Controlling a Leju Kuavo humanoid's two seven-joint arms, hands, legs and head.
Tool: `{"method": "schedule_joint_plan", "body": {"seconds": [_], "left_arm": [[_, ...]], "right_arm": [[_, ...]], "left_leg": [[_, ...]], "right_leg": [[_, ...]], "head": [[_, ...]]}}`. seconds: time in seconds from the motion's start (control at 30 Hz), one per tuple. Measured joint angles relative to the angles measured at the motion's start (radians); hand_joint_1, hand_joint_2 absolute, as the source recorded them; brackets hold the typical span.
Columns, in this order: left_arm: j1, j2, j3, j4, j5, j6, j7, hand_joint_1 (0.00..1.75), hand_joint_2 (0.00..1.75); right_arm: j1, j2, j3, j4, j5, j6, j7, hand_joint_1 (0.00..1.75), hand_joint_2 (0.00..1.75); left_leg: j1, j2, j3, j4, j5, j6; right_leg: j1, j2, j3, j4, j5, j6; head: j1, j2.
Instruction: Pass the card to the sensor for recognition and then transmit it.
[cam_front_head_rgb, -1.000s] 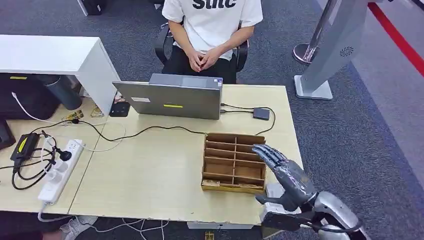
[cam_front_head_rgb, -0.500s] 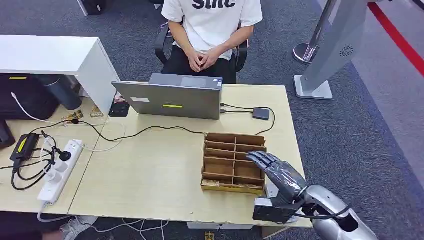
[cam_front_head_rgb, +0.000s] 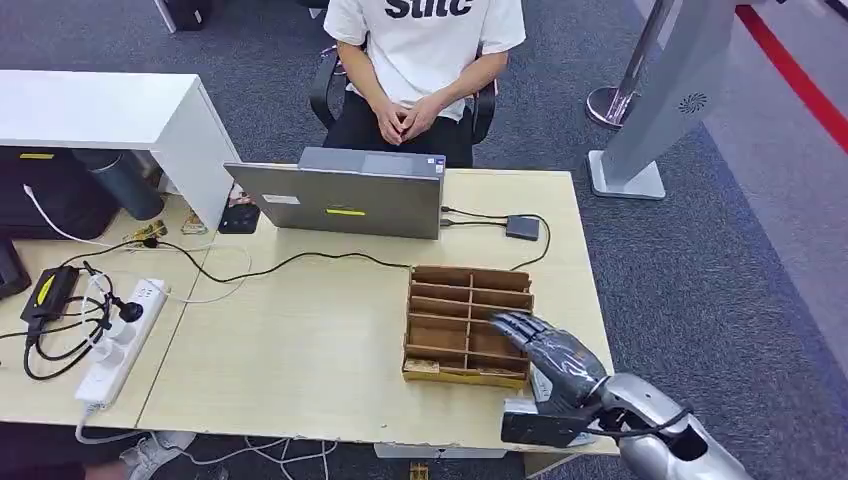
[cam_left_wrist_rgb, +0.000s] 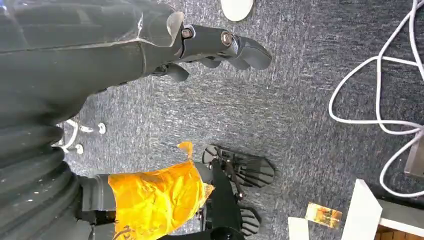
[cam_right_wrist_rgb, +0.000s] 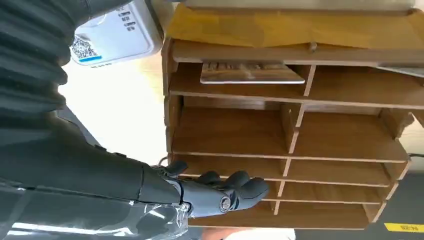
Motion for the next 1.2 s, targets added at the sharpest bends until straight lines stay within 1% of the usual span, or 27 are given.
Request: {"method": "schedule_joint_plan", "body": {"seconds": [0.1,0.2,0.33,0.5,0.6,0.87,0.9,0.97,1.03,1.2], "left_arm": [[0.0,0.0,0.0,0.0,-0.005,-0.002,-0.004,0.0,1.75],[0.001,0.0,0.001,0.0,-0.003,-0.001,-0.01,0.0,1.75],[0.001,-0.001,0.015,0.0,0.011,0.013,-0.012,0.0,1.75],[-0.001,-0.002,0.024,0.0,0.013,0.023,-0.012,0.0,1.75],[-0.007,-0.008,0.028,0.0,0.021,0.041,-0.009,0.0,1.75],[-0.031,-0.027,0.044,-0.002,0.044,0.076,-0.003,0.0,1.75],[-0.031,-0.032,0.045,-0.002,0.038,0.073,-0.008,0.0,1.75],[-0.018,-0.048,0.045,-0.003,0.03,0.073,-0.046,0.0,1.75],[0.0,-0.061,0.045,-0.002,0.03,0.079,-0.077,0.0,1.75],[0.016,-0.085,0.045,-0.002,0.027,0.08,-0.084,0.0,1.75]], "right_arm": [[0.002,0.0,0.005,0.002,-0.004,-0.01,0.006,0.0,1.75],[0.014,0.0,0.005,0.0,-0.004,-0.036,0.009,0.0,1.75],[0.041,0.0,0.005,-0.018,-0.002,-0.063,0.015,0.0,1.75],[0.054,0.001,0.005,-0.031,0.005,-0.066,0.018,0.0,1.75],[0.058,0.003,0.005,-0.035,0.025,-0.072,0.025,0.0,1.75],[0.057,0.026,0.007,-0.035,0.042,-0.085,0.044,0.0,1.75],[0.059,0.03,0.007,-0.035,0.052,-0.101,0.063,0.0,1.75],[0.083,0.037,-0.005,-0.041,0.081,-0.147,0.095,0.0,1.75],[0.112,0.048,-0.017,-0.05,0.1,-0.174,0.11,0.0,1.75],[0.143,0.081,-0.023,-0.051,0.119,-0.181,0.126,0.0,1.75]], "left_leg": [[0.0,0.0,0.0,0.0,0.0,0.0],[0.0,0.0,0.0,0.0,0.0,0.0],[0.0,0.0,0.0,0.0,0.0,0.0],[0.0,0.0,0.0,0.0,0.0,0.0],[0.0,0.0,0.0,0.0,0.0,0.0],[0.0,0.0,0.0,0.0,0.0,0.0],[0.0,0.0,0.0,0.0,0.0,0.0],[0.0,0.0,0.0,0.0,0.0,0.0],[0.0,0.0,0.0,0.0,-0.001,0.001],[0.0,0.0,0.0,0.0,-0.002,0.001]], "right_leg": [[0.0,0.0,0.0,0.0,0.0,0.0],[0.0,0.0,0.0,0.0,0.0,0.0],[0.0,0.0,0.0,0.0,0.0,0.0],[0.0,0.0,0.0,0.0,0.0,0.0],[0.0,0.0,0.0,0.0,0.0,0.0],[0.0,0.0,0.0,0.0,0.0,0.0],[0.0,0.0,0.0,0.0,0.0,0.0],[0.0,0.0,0.0,0.0,0.0,0.0],[0.0,0.001,0.0,0.0,0.0,0.0],[0.0,0.001,0.0,-0.001,-0.002,0.002]], "head": [[0.0,0.0],[0.0,0.0],[0.0,0.0],[0.0,0.0],[0.0,0.0],[0.0,0.0],[0.0,0.0],[0.0,0.0],[0.0,0.0],[0.001,0.0]]}}
